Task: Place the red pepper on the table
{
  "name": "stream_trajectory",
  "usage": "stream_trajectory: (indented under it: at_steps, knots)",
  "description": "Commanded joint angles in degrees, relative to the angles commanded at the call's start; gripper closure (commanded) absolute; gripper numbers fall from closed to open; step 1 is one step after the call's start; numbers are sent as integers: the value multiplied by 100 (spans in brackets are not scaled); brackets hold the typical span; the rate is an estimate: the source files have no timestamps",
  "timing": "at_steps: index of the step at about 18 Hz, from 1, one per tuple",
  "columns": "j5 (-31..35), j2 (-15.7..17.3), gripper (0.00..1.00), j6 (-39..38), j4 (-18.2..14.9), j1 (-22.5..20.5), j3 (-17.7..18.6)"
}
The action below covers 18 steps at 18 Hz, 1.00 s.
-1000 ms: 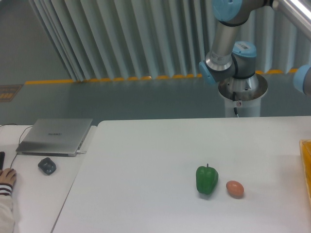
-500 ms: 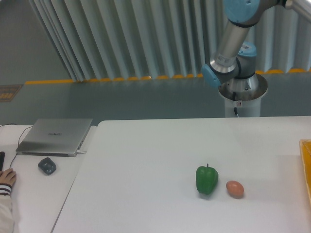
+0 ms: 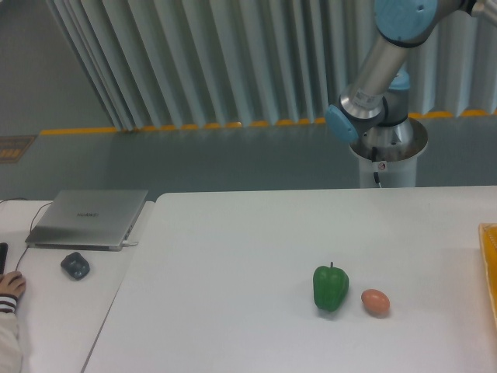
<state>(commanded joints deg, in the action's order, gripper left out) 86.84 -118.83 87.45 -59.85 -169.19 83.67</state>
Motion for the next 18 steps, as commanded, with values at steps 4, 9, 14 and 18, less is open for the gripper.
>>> stream_trajectory:
  at_steps: [4, 9, 14, 18]
  knots:
    - [0, 0, 0, -44, 0, 0, 26]
    - [-9, -26, 0, -106, 0, -18, 53]
    - [-9, -105, 0, -62, 26, -53, 9]
    - [-9, -132, 0, -53, 26, -88, 0]
